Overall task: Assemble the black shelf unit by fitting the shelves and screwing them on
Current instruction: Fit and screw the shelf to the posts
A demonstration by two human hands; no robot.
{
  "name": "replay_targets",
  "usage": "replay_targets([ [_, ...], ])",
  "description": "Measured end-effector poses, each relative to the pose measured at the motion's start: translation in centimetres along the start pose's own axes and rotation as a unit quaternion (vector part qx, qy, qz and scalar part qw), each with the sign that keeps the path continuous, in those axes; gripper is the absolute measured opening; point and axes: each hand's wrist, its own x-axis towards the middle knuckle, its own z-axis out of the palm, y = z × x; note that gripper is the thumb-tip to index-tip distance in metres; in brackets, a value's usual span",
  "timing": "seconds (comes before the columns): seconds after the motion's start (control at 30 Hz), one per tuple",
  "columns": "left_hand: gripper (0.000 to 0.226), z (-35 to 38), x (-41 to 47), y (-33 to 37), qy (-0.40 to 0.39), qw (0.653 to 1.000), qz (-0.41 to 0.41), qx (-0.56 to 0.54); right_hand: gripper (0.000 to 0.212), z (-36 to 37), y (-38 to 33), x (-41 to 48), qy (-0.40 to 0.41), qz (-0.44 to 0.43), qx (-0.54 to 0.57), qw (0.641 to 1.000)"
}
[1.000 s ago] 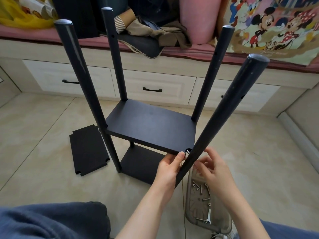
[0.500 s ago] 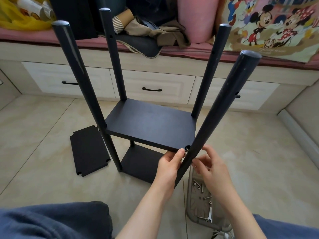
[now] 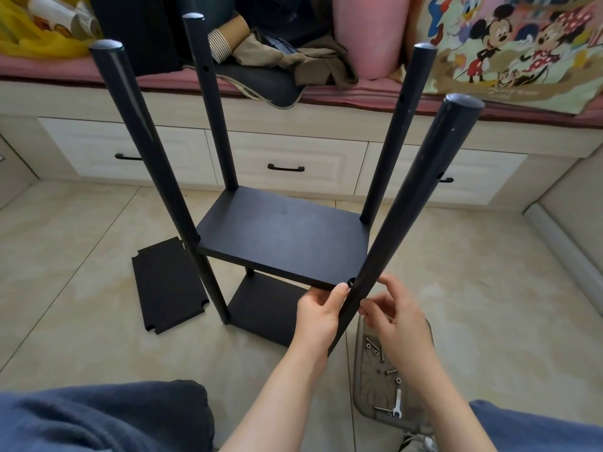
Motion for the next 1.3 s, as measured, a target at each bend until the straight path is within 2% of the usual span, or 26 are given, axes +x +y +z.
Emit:
replay_targets([
  [0.23,0.022,0.3,-0.2,0.32,0.008,0.998,-0.026,-0.065,0.043,0.11,-0.16,-0.11,0.007,-0.005,0.005,1.0],
  [0.5,0.019,0.26,-0.01,0.73,0.003,0.997,-0.008,-0.08,0.047,0.28,-0.28,0.22,-0.008,-0.012,0.032,0.999],
  [0.73,0.009,-0.15,0.08,0.3,0.018,0.999,-0.003,-0.049,0.051,0.09,-0.12,0.2,-0.004,-0.014,0.02,1.0],
  [0.9,0.01,0.26,0.17,0.45,0.037,0.999,0.004,-0.034,0.051,-0.16,-0.16,0.41,-0.031,-0.007,0.031,0.999],
  [1.3,0.019,0.28,-0.15,0.68,0.014,0.999,0.017,-0.045,0.051,0.09,-0.32,0.37,-0.015,-0.014,0.03,0.999],
])
